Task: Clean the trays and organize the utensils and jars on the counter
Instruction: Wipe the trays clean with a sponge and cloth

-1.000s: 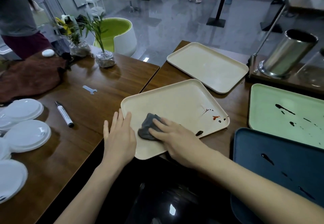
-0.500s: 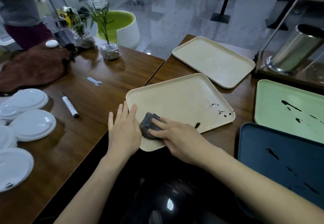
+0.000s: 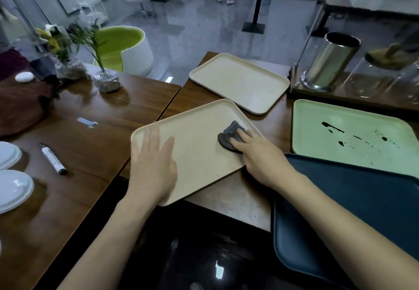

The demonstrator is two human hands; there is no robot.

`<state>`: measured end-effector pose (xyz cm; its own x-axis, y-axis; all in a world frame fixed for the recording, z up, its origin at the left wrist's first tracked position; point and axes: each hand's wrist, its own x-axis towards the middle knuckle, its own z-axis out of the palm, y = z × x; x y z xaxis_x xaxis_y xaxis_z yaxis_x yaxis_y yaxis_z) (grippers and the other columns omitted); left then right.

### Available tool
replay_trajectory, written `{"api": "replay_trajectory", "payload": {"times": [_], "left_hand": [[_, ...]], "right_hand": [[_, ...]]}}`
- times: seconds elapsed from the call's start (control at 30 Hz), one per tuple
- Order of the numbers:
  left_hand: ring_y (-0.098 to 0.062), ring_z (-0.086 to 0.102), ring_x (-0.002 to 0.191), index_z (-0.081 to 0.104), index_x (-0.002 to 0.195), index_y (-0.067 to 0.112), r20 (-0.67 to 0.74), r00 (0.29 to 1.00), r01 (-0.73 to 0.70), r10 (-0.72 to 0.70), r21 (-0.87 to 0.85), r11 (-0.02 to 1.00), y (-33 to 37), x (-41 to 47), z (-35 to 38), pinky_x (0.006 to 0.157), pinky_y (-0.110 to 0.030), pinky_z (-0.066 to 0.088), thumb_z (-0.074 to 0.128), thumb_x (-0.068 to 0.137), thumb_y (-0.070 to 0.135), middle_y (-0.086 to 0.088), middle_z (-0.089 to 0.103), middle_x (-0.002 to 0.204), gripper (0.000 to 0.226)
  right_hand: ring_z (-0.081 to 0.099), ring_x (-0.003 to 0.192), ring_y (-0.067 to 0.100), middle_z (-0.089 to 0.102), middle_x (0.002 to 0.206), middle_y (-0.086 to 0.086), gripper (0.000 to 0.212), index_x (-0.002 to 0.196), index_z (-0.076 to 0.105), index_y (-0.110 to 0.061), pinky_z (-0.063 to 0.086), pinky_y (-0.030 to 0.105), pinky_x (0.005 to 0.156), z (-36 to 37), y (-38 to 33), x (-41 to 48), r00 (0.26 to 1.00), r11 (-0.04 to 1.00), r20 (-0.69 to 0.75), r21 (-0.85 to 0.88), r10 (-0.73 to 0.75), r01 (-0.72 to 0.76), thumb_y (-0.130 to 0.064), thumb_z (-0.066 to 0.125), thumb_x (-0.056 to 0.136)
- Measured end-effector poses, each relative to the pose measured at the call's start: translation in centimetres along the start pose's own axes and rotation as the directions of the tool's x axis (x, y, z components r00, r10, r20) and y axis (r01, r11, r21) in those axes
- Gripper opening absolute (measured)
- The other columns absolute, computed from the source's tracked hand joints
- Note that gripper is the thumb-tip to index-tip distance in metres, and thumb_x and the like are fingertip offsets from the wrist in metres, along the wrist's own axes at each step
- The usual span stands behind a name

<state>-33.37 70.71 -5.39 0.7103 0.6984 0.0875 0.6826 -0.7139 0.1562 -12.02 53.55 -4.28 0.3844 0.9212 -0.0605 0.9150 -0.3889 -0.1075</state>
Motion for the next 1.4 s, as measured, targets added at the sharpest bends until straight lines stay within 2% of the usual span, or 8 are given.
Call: {"api": "replay_trajectory", "payload": {"times": [0.13, 0.33, 0.47, 0.63, 0.83, 1.07, 1.17, 1.4], "left_hand": [[-0.026, -0.006, 0.158, 0.012, 0.163, 0.034, 0.152, 0.986, -0.074, 0.076, -0.021, 0.997, 3.5, 1.6, 1.8, 0.124, -0.057, -0.005, 0.022, 0.107, 0.046, -0.004, -0.004, 0.172, 0.057], [-0.028, 0.004, 0.158, 0.02, 0.161, 0.033, 0.148, 0.987, -0.068, 0.066, 0.01, 0.998, 2.6, 1.2, 3.2, 0.122, -0.057, 0.006, 0.009, 0.096, 0.044, -0.001, 0.009, 0.172, 0.067], [-0.024, -0.002, 0.158, 0.015, 0.162, 0.035, 0.16, 0.985, -0.067, 0.07, -0.025, 0.997, 2.5, 0.9, 2.9, 0.123, -0.053, -0.001, 0.005, 0.097, 0.051, 0.002, 0.003, 0.172, 0.067], [-0.023, -0.006, 0.158, 0.013, 0.163, 0.036, 0.158, 0.984, -0.074, 0.078, -0.035, 0.997, 2.6, 0.8, 2.6, 0.124, -0.052, -0.004, -0.004, 0.093, 0.054, 0.003, 0.001, 0.172, 0.074], [-0.02, -0.01, 0.158, 0.006, 0.162, 0.037, 0.187, 0.979, -0.081, 0.08, -0.004, 0.997, 2.7, 0.8, 2.5, 0.124, -0.051, -0.007, 0.001, 0.1, 0.051, 0.005, -0.005, 0.172, 0.065], [-0.02, -0.014, 0.157, 0.002, 0.162, 0.038, 0.216, 0.972, -0.091, 0.091, -0.01, 0.996, 2.8, 0.6, 2.4, 0.124, -0.051, -0.007, -0.01, 0.093, 0.054, 0.006, -0.009, 0.172, 0.072], [-0.02, -0.014, 0.157, 0.003, 0.162, 0.038, 0.258, 0.959, -0.113, 0.117, -0.032, 0.993, 2.6, 1.1, 1.4, 0.125, -0.051, -0.007, 0.007, 0.106, 0.051, 0.006, -0.01, 0.171, 0.058], [-0.026, 0.006, 0.158, 0.023, 0.159, 0.045, 0.152, 0.988, -0.019, 0.012, 0.045, 0.999, -2.9, -1.0, 0.9, 0.121, -0.062, -0.001, 0.007, 0.097, 0.062, 0.007, 0.014, 0.171, 0.067]], "right_hand": [[0.05, 0.128, 0.044, 0.056, 0.138, 0.024, 0.051, 0.13, 0.061, -0.005, 0.048, 0.054, 0.099, 0.6, -2.5, -1.2, 0.99, 0.997, -0.14, -0.081, 0.004, -0.015, -0.022, 0.046, 0.084], [0.047, 0.136, 0.033, 0.052, 0.146, 0.017, 0.056, 0.135, 0.058, -0.01, 0.04, 0.042, 0.11, 1.5, -6.6, -2.4, 0.982, 0.988, -0.11, -0.001, -0.156, 0.157, -0.033, 0.03, 0.092], [0.035, 0.144, 0.03, 0.038, 0.157, 0.014, 0.066, 0.147, 0.045, -0.015, 0.029, 0.043, 0.116, -0.2, -3.3, -2.4, 0.995, 0.994, 0.002, -0.053, -0.099, 0.099, -0.031, 0.018, 0.089], [0.01, 0.153, 0.024, 0.012, 0.166, 0.011, 0.063, 0.159, 0.014, -0.018, 0.006, 0.04, 0.123, -1.8, -0.9, 0.2, 0.994, 0.992, 0.11, -0.124, 0.023, -0.009, -0.019, 0.037, 0.1], [0.012, 0.153, 0.029, 0.013, 0.165, 0.016, 0.061, 0.158, 0.015, -0.014, 0.011, 0.042, 0.122, -1.9, -2.5, 4.3, 0.995, 0.992, 0.067, -0.101, 0.077, -0.07, -0.019, 0.035, 0.101], [0.011, 0.153, 0.025, 0.01, 0.166, 0.01, 0.061, 0.159, 0.014, -0.015, 0.009, 0.038, 0.122, -1.8, -3.1, -3.8, 0.979, 0.987, 0.145, -0.089, 0.142, -0.13, -0.023, 0.034, 0.101], [0.015, 0.152, 0.022, 0.018, 0.165, 0.007, 0.058, 0.158, 0.019, -0.019, 0.01, 0.038, 0.123, -2.6, -2.7, -3.3, 0.985, 0.995, 0.142, -0.032, 0.102, -0.098, -0.025, 0.033, 0.102], [0.038, 0.138, 0.032, 0.04, 0.151, 0.015, 0.059, 0.146, 0.042, -0.01, 0.034, 0.042, 0.114, -1.4, -2.7, -3.7, 0.995, 0.995, 0.052, -0.053, 0.087, -0.085, -0.029, 0.022, 0.094]]}}
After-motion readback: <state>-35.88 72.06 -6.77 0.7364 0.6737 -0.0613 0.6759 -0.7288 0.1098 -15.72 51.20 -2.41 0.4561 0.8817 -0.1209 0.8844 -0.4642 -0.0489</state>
